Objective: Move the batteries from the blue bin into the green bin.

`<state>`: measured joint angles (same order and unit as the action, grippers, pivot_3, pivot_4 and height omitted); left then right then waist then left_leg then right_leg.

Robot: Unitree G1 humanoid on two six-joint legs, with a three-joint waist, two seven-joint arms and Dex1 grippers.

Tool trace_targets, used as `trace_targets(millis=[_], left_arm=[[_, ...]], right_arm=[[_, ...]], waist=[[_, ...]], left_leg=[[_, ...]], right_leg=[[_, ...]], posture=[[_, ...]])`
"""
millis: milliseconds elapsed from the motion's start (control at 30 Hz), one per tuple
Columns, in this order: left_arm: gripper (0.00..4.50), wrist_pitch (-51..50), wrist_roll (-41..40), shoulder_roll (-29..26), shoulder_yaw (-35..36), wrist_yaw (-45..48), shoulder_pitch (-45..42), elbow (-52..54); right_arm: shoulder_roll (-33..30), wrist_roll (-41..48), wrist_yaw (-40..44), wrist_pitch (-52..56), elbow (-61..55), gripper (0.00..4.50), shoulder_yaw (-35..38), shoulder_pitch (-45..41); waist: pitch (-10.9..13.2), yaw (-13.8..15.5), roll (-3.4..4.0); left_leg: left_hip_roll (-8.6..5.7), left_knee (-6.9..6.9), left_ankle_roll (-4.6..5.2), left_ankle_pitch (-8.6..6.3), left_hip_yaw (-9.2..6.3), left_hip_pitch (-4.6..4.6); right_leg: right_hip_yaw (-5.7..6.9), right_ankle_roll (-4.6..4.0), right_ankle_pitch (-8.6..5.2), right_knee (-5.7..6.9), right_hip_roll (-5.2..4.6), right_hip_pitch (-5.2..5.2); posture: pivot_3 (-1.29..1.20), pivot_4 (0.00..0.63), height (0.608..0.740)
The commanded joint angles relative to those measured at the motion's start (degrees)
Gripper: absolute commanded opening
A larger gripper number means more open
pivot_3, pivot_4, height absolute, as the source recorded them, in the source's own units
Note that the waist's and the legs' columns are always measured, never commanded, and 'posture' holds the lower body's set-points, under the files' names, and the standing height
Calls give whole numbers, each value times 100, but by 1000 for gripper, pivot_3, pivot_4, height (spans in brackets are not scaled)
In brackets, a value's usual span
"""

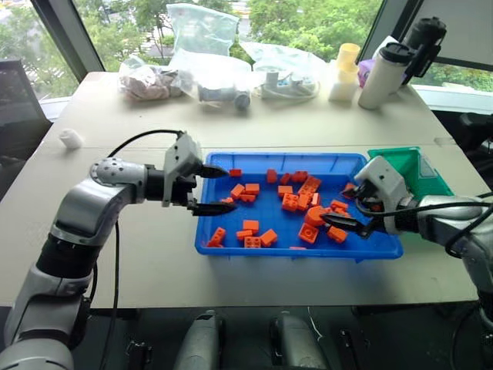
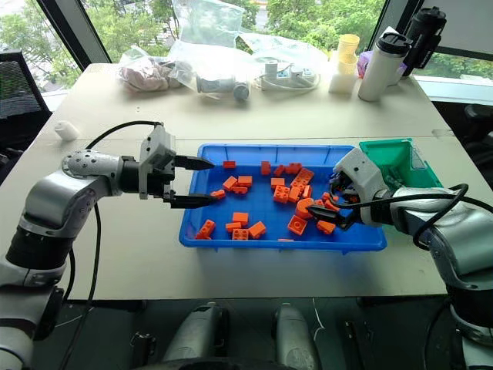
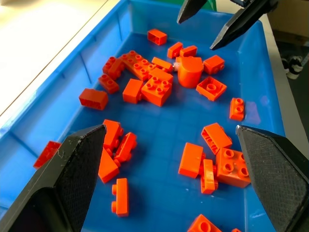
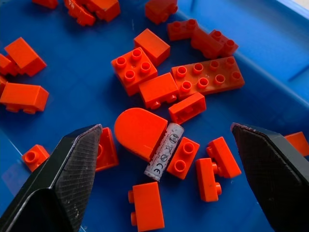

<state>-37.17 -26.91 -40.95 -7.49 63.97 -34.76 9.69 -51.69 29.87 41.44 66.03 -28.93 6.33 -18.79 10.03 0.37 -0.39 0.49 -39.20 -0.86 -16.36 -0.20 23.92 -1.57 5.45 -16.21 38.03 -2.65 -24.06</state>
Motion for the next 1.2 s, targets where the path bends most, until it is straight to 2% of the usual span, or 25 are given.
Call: trace_targets(millis=[33,200,400,467,533,633,667,833,933,1100,1200], left_arm=[[4500,-39,-106,23,204,-139,13,269],[4500,-96,-116,48,219,-268,93,342],[4500,-75,-6,-28,179,-318,124,339],[4500,-76,-5,-49,175,-312,136,343],[4500,-61,8,-57,169,-304,123,310],[4500,-50,27,-54,153,-304,102,280],[4500,-45,34,-60,148,-295,96,266],[4500,-36,41,-80,135,-256,100,233],[4500,-36,42,-49,110,-259,90,233],[4500,-20,60,-9,77,-256,52,192],[4500,-25,55,-10,79,-256,66,211]], right_arm=[[93,-37,-69,-134,-6,4418,-287,-83],[325,-233,-333,-154,226,4418,-780,-205],[611,-451,-572,-291,602,4418,-950,-437],[653,-451,-580,-314,633,3897,-958,-463],[692,-476,-566,-367,605,3183,-1054,-448],[721,-496,-551,-415,502,1647,-1123,-390],[736,-481,-546,-405,465,1571,-1113,-389],[997,-307,-635,-422,280,1572,-841,-537],[1504,59,-727,-233,34,1572,-718,-838],[1822,-44,-937,-136,57,1572,-1157,-923],[1708,-214,-983,-229,149,3095,-1323,-866]], waist=[[0,-14,0],[0,-64,0],[0,-102,0],[0,-101,0],[0,-102,0],[0,-104,0],[0,-104,0],[0,-105,0],[0,-128,0],[-1,-96,-2],[-1,-87,-2]], left_leg=[[2,0,0,0,0,-1],[5,0,0,0,0,-2],[5,2,-1,0,-1,-2],[4,2,-1,0,0,-2],[5,2,-1,0,-1,-2],[5,2,-1,0,-1,-2],[5,2,-1,0,-1,-2],[5,2,-1,0,-1,-2],[6,2,-1,0,-1,-2],[12,4,-1,0,-4,-3],[1,2,-1,1,-4,1]], right_leg=[[1,0,0,2,2,0],[0,0,0,6,5,-2],[0,0,0,9,6,-5],[0,0,0,9,4,-5],[1,0,0,9,5,-5],[0,0,0,9,5,-5],[0,0,0,9,5,-5],[0,0,0,9,6,-5],[0,0,0,10,7,-6],[2,0,0,12,12,-8],[3,0,0,11,0,-7]], posture=[[0,150,740],[0,150,740],[0,150,740],[0,150,740],[0,150,740],[0,150,740],[0,150,740],[0,150,740],[0,150,740],[0,150,740],[0,150,740]])
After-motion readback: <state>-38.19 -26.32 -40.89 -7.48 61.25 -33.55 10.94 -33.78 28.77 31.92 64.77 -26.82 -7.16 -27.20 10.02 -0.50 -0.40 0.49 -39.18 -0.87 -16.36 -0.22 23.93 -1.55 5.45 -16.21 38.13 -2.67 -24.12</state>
